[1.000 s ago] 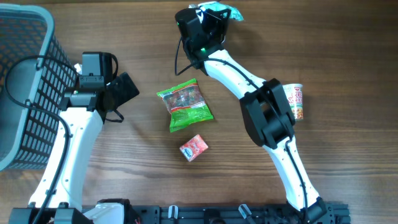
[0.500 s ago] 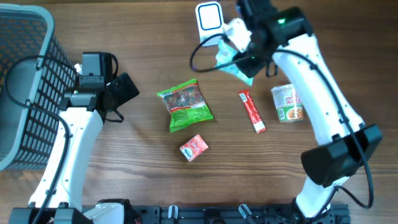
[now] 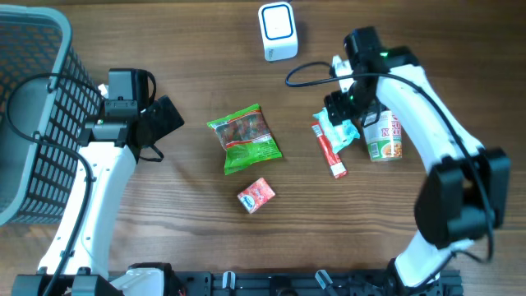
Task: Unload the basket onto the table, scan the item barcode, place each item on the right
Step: 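Drop the light-blue packet on the table right of centre, then grasp the green snack packet with the right gripper and lift it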
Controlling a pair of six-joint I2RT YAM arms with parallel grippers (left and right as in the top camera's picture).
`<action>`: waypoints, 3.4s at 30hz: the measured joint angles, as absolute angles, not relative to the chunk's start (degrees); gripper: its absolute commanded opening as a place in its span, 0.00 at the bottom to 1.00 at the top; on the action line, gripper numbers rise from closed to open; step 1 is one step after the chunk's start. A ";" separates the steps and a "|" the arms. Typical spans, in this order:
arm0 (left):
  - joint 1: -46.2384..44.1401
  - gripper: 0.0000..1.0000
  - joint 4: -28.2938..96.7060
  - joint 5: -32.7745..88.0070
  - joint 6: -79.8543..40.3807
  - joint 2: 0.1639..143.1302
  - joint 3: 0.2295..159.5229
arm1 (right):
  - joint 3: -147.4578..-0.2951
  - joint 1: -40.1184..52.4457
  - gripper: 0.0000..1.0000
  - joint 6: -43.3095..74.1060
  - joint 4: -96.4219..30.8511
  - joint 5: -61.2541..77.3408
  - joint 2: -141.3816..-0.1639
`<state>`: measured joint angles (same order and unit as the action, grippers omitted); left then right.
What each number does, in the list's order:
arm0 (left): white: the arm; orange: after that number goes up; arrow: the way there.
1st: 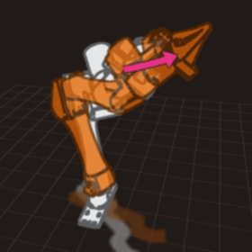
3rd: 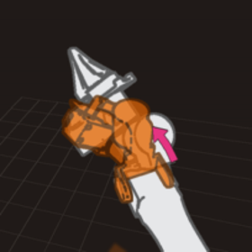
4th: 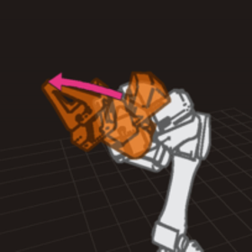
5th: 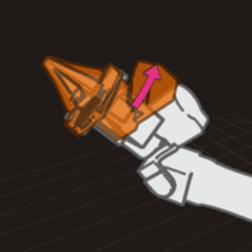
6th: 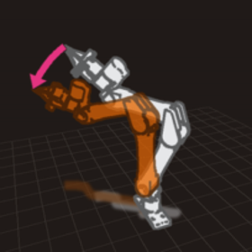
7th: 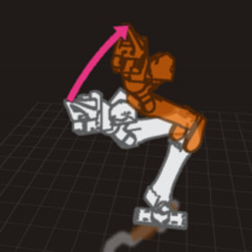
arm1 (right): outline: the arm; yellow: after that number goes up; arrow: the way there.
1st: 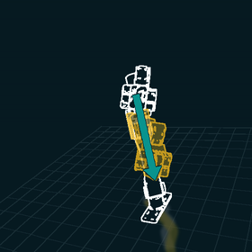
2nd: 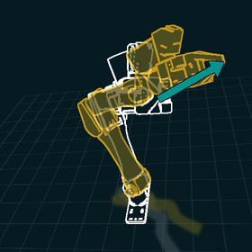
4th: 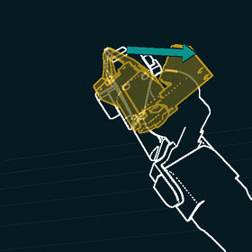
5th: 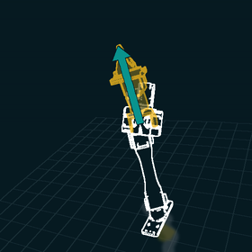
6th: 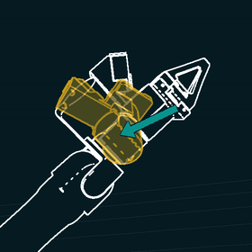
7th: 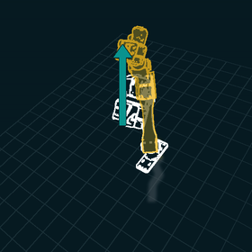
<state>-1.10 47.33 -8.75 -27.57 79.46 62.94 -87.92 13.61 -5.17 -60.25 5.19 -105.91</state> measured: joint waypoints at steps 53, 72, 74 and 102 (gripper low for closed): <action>-1.10 1.00 47.31 -8.75 -27.57 79.46 62.94 | -79.09 42.94 0.17 22.11 -36.14 17.50 -108.97; -1.10 1.00 47.31 -8.75 -27.57 79.46 62.94 | -71.90 44.05 0.13 31.62 -34.83 -7.92 -109.73; -1.10 1.00 47.31 -8.75 -27.57 79.46 62.94 | -71.88 44.03 0.13 29.21 -33.67 -9.56 -109.73; -1.10 1.00 47.31 -8.78 -27.57 79.46 62.94 | -75.40 49.56 0.04 39.46 -27.03 7.42 -113.34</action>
<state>-1.10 47.31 -8.78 -27.57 79.46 62.94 -75.40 49.56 39.46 -27.03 7.42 -113.34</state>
